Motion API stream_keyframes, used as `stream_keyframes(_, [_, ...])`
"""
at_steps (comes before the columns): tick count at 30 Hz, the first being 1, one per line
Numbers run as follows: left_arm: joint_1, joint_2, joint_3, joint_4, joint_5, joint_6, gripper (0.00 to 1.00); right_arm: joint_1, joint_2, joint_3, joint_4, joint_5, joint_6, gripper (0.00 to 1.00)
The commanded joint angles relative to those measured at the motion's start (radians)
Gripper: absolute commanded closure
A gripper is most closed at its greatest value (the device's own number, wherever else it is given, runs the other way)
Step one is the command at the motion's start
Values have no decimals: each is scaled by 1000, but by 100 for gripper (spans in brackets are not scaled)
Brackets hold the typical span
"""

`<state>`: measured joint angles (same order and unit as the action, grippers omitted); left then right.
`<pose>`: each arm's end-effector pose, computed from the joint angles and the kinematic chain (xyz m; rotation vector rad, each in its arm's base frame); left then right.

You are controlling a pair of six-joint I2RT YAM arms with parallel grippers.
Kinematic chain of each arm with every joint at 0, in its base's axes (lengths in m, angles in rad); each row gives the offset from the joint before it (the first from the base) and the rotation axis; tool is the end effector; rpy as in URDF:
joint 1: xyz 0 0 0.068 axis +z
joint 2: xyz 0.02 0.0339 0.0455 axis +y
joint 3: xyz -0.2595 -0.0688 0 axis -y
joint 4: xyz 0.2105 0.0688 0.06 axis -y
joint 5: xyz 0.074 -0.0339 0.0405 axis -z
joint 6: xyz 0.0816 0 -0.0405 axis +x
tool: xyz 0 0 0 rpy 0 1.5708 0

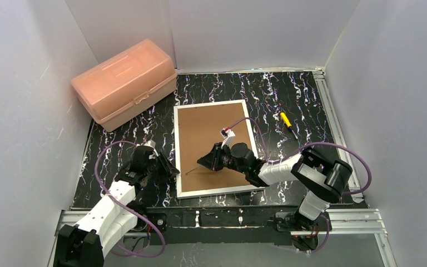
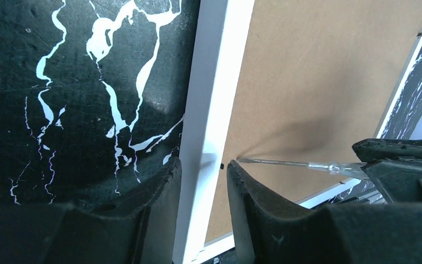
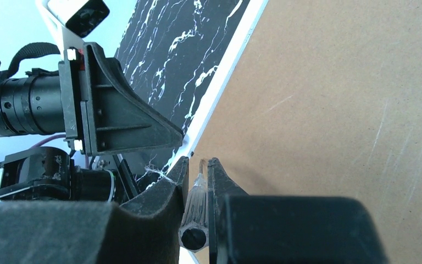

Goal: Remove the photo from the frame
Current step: Release the photo frame item from the photo frame.

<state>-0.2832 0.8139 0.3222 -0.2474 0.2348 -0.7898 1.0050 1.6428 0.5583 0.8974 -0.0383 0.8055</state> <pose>0.1570 -0.0655 0.1524 -0.4851 2.3779 -0.7927 0.1812 0.2912 0.1853 -0.2266 1.9511 1.3030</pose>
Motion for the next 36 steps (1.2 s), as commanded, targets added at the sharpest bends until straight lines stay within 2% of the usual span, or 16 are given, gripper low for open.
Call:
stream_keyframes(1, [4,17,-1,-6,17,-7,67,9,25,9,94,35,9,99])
stream_keyframes(4, [5,29,-15,24,53,-20,69,10,34,3,111,34,20,99])
stream_keyframes(7, [5,63,-17,34,74,-30,80,10,36,-14,129,35,30,99])
stream_keyframes(11, [4,94,-20,45,85,-36,87,11,33,-28,138,35,39,99])
stream_keyframes(17, [4,149,-29,97,124,-55,90,11,7,-51,136,34,47,99])
stream_keyframes(20, [4,162,-42,129,139,-65,91,11,-48,-70,72,96,29,99])
stream_keyframes(24, [4,162,-42,129,136,-60,91,11,-77,-83,25,107,4,99])
stream_keyframes(36, [4,137,-29,59,130,-32,89,12,7,-100,147,62,36,99])
